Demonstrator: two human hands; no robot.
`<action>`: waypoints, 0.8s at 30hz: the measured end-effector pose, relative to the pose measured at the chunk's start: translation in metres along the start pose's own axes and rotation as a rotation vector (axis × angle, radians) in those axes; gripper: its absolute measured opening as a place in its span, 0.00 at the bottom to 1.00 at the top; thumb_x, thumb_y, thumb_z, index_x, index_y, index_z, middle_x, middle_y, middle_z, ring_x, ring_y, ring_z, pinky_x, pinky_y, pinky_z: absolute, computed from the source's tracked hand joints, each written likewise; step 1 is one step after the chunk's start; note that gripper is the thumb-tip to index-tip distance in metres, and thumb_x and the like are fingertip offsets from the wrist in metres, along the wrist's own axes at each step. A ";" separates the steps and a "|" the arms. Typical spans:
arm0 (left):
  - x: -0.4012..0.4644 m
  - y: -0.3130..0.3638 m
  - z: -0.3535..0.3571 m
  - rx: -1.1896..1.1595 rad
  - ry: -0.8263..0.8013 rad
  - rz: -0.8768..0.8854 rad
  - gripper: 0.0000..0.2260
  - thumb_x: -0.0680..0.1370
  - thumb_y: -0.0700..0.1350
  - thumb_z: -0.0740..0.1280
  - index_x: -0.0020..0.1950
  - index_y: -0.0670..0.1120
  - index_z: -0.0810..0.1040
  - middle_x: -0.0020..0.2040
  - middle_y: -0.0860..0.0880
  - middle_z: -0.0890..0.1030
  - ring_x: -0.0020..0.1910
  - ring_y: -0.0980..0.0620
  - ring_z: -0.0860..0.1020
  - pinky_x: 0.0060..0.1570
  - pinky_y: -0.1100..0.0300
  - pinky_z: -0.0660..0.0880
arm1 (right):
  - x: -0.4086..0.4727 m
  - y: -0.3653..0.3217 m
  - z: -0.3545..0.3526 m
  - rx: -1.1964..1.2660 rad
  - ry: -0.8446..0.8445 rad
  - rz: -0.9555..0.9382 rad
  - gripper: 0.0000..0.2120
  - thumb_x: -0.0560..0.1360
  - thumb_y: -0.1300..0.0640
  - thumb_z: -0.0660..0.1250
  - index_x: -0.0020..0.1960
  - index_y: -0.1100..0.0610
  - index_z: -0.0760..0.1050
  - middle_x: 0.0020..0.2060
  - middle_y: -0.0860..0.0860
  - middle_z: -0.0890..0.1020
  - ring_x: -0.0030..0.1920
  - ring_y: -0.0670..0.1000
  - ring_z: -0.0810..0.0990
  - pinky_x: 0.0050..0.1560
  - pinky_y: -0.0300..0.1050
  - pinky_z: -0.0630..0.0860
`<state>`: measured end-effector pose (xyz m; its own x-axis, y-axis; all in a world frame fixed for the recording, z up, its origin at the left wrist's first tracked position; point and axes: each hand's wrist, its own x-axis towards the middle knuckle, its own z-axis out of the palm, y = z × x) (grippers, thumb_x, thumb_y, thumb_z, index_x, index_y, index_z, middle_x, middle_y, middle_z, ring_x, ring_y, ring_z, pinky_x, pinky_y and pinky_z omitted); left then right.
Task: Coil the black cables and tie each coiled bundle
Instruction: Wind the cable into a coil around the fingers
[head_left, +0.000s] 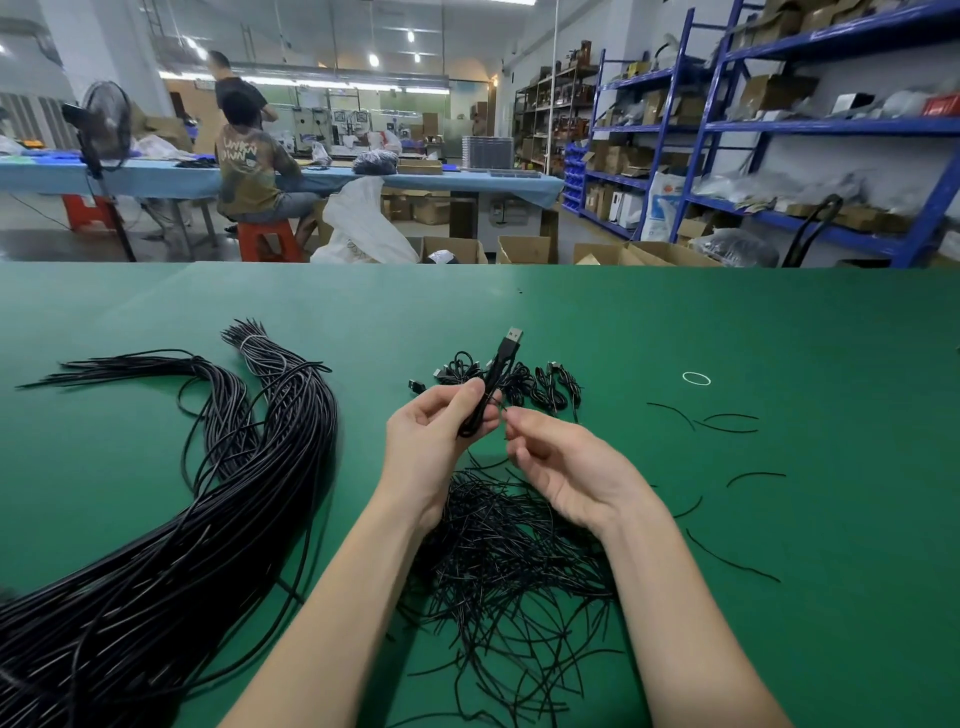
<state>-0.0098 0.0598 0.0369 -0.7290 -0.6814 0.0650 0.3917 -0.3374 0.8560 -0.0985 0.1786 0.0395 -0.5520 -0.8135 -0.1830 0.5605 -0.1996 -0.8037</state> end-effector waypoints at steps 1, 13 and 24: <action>0.000 -0.001 0.000 0.006 -0.005 0.006 0.05 0.77 0.40 0.72 0.44 0.38 0.81 0.43 0.39 0.85 0.43 0.49 0.83 0.47 0.60 0.81 | 0.000 0.000 -0.001 0.006 0.014 0.017 0.03 0.67 0.61 0.76 0.40 0.61 0.86 0.36 0.53 0.81 0.31 0.44 0.79 0.30 0.33 0.79; -0.001 0.016 -0.014 0.210 -0.399 -0.216 0.08 0.68 0.45 0.76 0.44 0.43 0.88 0.43 0.43 0.86 0.42 0.52 0.84 0.45 0.63 0.81 | 0.000 0.007 -0.019 0.179 -0.013 0.164 0.08 0.70 0.67 0.66 0.46 0.69 0.83 0.38 0.59 0.81 0.31 0.47 0.76 0.24 0.32 0.76; -0.002 0.015 -0.009 0.158 -0.341 -0.198 0.08 0.69 0.44 0.75 0.44 0.40 0.85 0.43 0.41 0.85 0.42 0.50 0.84 0.44 0.63 0.81 | 0.003 0.009 -0.018 0.091 0.049 0.151 0.09 0.69 0.63 0.71 0.48 0.63 0.84 0.39 0.55 0.83 0.33 0.46 0.82 0.24 0.30 0.75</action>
<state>0.0030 0.0504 0.0452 -0.9358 -0.3510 0.0343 0.1537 -0.3184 0.9354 -0.1060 0.1840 0.0215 -0.4855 -0.8108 -0.3270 0.6918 -0.1276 -0.7107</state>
